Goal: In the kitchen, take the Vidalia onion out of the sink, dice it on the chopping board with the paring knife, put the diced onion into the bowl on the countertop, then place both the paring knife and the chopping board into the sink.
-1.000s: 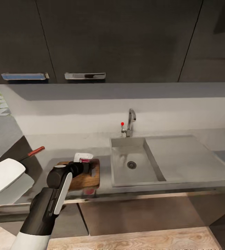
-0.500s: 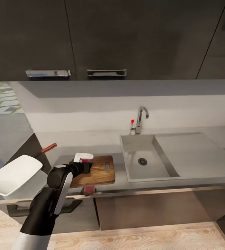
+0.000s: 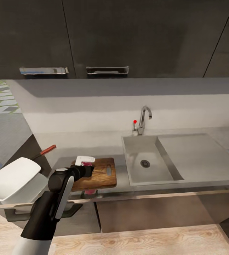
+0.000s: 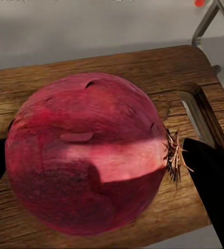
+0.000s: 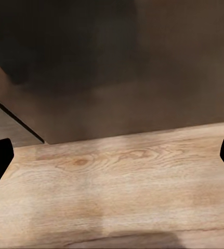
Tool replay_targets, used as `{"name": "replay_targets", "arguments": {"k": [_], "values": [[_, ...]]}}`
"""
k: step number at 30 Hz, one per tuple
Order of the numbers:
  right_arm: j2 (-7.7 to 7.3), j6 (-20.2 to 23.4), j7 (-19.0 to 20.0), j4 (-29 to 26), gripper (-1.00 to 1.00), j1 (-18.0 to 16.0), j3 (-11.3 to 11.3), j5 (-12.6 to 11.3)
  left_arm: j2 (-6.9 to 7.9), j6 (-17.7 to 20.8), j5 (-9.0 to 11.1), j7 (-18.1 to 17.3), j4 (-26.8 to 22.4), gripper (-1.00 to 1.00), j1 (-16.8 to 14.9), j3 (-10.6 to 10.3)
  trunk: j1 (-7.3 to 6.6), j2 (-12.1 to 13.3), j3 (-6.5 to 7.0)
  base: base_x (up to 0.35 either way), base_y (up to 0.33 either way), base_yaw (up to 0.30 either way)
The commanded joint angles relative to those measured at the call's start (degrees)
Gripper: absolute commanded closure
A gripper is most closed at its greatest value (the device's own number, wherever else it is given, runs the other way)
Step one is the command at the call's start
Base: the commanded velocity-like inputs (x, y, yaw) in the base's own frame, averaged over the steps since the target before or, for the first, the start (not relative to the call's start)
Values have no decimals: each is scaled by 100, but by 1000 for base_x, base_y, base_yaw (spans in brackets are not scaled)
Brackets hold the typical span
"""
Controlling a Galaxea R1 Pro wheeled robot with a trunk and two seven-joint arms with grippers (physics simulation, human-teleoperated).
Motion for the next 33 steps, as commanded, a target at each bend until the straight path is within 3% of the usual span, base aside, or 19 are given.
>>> {"name": "replay_targets", "arguments": {"k": [1, 33], "values": [[-1, -7, 2, -7, -100, 1, 4, -12, 1, 27, 34, 9, -5, 100, -5, 6, 4, -11, -19, 79, -48, 0], [-1, -7, 2, -7, -100, -1, 5, -12, 15, 25, 22, 9, -5, 100, -5, 3, 4, -11, -294, 4, -3, 0]]}}
